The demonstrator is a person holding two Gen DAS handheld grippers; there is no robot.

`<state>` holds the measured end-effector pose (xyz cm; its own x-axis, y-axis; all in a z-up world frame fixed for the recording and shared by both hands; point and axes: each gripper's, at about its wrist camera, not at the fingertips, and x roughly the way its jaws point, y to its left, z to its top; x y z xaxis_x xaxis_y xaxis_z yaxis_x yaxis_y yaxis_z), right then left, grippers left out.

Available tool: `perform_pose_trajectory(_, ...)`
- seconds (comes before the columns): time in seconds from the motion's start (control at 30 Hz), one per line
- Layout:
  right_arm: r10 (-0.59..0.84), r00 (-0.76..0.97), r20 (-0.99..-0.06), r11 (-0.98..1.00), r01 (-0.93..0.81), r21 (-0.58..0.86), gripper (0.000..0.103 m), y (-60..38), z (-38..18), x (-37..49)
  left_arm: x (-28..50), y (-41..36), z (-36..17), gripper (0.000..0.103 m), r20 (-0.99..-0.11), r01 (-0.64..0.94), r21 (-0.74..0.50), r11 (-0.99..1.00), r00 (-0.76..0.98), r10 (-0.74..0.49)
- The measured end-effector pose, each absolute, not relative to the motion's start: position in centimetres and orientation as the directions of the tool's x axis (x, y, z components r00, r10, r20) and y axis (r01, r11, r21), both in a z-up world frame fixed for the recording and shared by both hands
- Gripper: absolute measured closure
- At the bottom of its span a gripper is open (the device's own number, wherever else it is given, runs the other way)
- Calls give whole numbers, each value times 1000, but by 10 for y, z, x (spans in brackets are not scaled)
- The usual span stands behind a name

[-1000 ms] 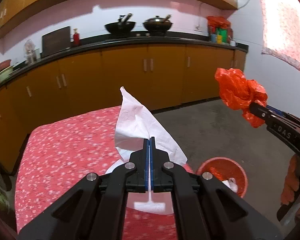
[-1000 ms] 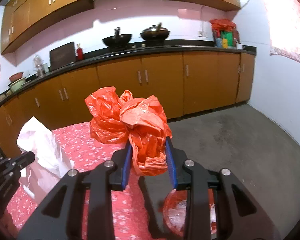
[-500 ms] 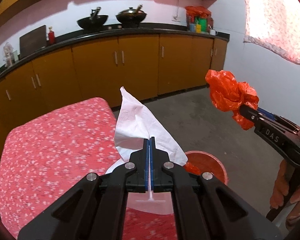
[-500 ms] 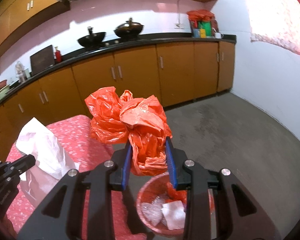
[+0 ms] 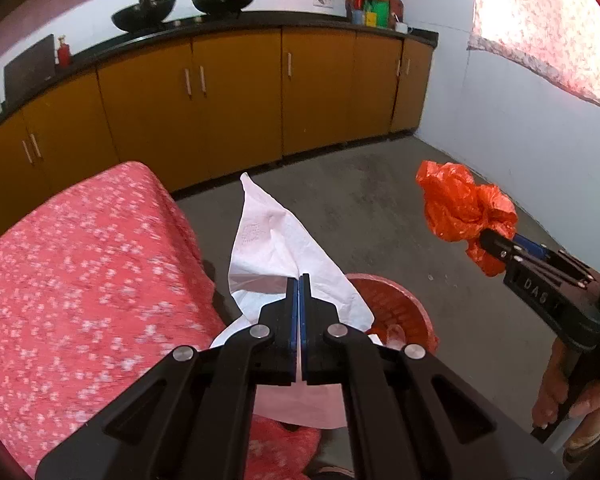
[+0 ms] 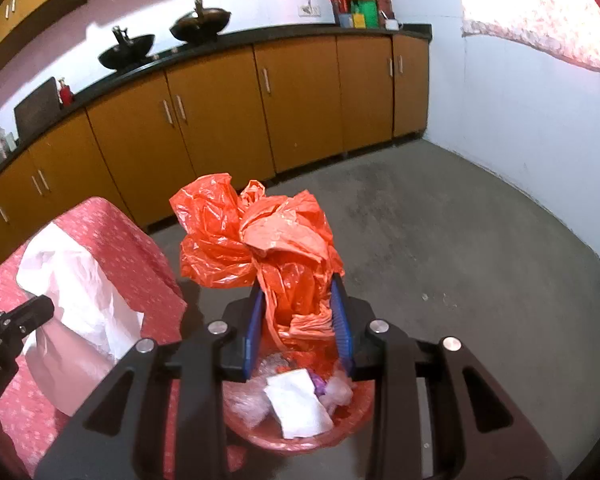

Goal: Collect trash
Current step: 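Lift both held items and carry them over the orange basket, then open the right tool to drop the orange-red bag while the left tool drops the tissue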

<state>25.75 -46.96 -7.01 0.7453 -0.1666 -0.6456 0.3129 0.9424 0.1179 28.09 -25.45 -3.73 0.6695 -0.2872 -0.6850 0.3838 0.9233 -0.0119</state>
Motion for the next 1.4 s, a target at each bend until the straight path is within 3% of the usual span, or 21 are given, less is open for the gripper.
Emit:
perform_pose_trajectory(0.77, -135, 629, -766, 927, 354, 127, 70, -496, -162, 293, 310, -318, -112, 102, -785, 458, 8, 889, 553, -278)
perform_pose_trajectory(1.23, -102, 637, -764, 935, 324, 145, 57, -494, -173, 299, 327, -324, -133, 101, -812, 448, -25, 894, 512, -280)
perform_pose_trajectory(1.4, -99, 644, -759, 936, 319, 148, 53, -492, -171, 298, 333, -323, -138, 96, -818, 437, -53, 898, 497, -290)
